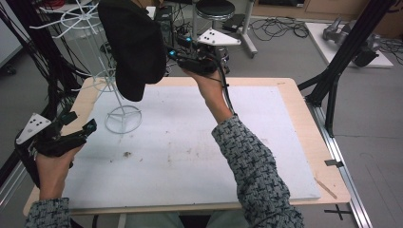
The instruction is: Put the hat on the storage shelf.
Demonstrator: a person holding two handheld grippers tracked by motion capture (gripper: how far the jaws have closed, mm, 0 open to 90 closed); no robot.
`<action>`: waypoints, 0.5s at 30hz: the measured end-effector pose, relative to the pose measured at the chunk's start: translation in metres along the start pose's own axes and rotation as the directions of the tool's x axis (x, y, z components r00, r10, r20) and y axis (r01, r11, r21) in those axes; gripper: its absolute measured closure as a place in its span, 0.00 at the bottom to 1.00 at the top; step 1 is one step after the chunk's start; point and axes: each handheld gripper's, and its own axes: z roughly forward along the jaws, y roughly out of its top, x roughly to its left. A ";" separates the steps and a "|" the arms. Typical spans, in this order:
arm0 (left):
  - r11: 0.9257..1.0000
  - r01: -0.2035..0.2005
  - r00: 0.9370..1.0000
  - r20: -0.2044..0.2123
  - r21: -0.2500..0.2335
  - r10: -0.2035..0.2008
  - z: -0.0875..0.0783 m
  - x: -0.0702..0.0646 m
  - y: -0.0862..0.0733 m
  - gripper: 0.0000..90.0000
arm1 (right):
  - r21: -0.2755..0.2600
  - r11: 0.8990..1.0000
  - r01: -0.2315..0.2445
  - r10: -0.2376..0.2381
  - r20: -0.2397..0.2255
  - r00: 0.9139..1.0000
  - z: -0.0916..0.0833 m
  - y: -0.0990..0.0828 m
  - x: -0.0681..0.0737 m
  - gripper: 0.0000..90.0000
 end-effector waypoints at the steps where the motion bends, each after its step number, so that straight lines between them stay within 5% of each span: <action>1: 1.000 0.000 1.000 0.000 0.001 0.000 0.000 0.000 0.000 0.20 | -0.001 1.000 0.005 -0.005 0.019 1.000 -0.009 0.003 -0.004 0.52; 11: 1.000 -0.003 1.000 -0.001 0.006 0.003 0.004 -0.001 0.000 0.20 | -0.009 1.000 0.011 -0.010 0.136 0.991 -0.064 0.005 -0.033 0.42; 15: 1.000 -0.009 1.000 0.003 0.009 0.009 0.007 -0.002 0.000 0.20 | -0.007 1.000 0.018 -0.016 0.220 0.975 -0.104 0.002 -0.050 0.39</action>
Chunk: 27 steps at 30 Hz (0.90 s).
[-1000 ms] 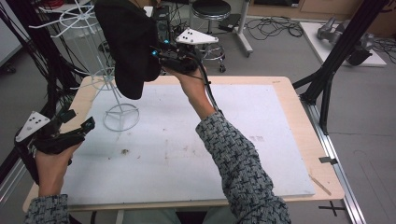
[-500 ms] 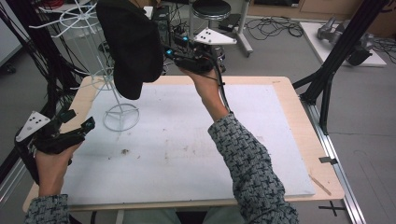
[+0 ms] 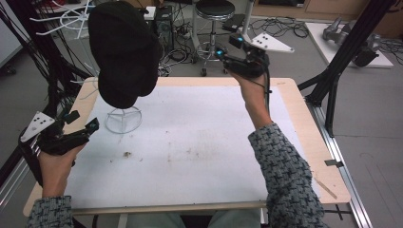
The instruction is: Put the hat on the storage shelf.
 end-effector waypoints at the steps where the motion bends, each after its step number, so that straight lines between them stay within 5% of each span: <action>1: 1.000 0.003 1.000 0.002 -0.002 -0.003 0.001 0.000 0.000 0.20 | 0.000 1.000 0.000 0.000 0.000 1.000 0.000 0.000 0.000 0.39; 6: 1.000 0.003 1.000 0.007 0.004 -0.003 0.007 -0.001 -0.001 0.20 | 0.016 0.999 0.033 -0.035 0.089 0.995 -0.034 -0.006 -0.018 0.32; 12: 1.000 0.002 1.000 0.011 0.007 -0.002 0.012 -0.001 0.000 0.20 | 0.032 0.999 0.013 -0.019 0.192 0.981 -0.075 -0.014 -0.037 0.23; 27: 1.000 0.003 1.000 0.006 0.002 -0.003 0.011 -0.001 0.000 0.20 | 0.014 0.999 -0.035 0.029 0.304 0.952 -0.147 -0.039 -0.058 0.20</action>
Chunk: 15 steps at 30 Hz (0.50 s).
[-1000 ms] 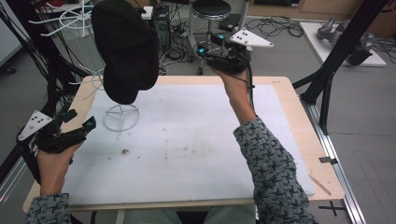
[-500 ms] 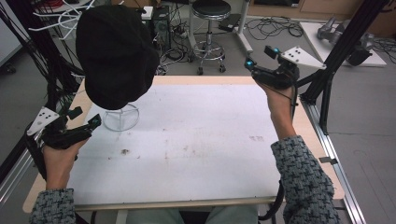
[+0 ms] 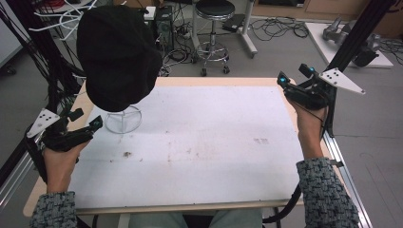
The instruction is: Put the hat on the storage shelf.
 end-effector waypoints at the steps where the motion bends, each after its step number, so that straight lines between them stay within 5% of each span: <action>1: 1.000 0.000 1.000 0.000 0.001 0.000 -0.001 0.000 0.000 0.20 | -0.004 1.000 -0.002 0.002 0.005 1.000 -0.003 -0.003 -0.001 0.20; 15: 1.000 0.003 1.000 -0.006 0.007 -0.003 -0.003 0.001 -0.003 0.20 | 0.042 0.998 -0.037 0.034 0.060 0.998 -0.034 -0.051 -0.004 0.14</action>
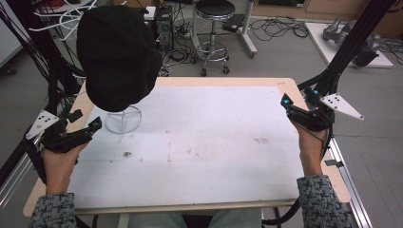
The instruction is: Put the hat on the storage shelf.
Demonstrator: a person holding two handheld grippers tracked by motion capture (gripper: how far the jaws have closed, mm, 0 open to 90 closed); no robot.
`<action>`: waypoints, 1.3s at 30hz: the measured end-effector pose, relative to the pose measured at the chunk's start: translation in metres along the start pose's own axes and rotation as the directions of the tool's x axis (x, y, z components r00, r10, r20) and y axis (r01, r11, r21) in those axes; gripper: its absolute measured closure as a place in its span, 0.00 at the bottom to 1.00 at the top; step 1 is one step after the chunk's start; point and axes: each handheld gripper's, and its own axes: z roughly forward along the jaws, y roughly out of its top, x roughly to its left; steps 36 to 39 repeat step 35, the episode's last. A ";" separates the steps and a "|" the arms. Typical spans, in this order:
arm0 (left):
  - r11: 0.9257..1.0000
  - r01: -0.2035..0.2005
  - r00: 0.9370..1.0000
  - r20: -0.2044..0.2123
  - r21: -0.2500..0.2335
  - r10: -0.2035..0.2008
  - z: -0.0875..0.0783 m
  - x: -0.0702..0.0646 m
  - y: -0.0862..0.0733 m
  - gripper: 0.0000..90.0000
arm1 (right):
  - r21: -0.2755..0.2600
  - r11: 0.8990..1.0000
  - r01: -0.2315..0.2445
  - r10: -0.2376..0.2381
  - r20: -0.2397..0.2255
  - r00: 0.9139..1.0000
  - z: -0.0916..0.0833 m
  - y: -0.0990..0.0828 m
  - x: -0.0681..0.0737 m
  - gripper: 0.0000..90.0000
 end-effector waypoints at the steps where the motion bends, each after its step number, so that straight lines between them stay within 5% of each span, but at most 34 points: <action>1: 1.000 0.000 1.000 -0.001 0.001 0.000 0.000 0.000 0.000 0.20 | 0.003 1.000 0.003 -0.003 0.000 1.000 -0.002 -0.004 0.000 0.14; 24: 1.000 -0.003 1.000 -0.005 0.015 0.003 0.002 0.001 -0.004 0.20 | 0.144 0.989 -0.021 0.022 -0.006 1.000 -0.013 -0.075 0.005 0.14; 39: 1.000 -0.004 1.000 -0.004 0.021 0.004 0.004 0.001 -0.005 0.20 | 0.156 0.988 0.003 -0.001 -0.011 1.000 -0.011 -0.076 0.006 0.14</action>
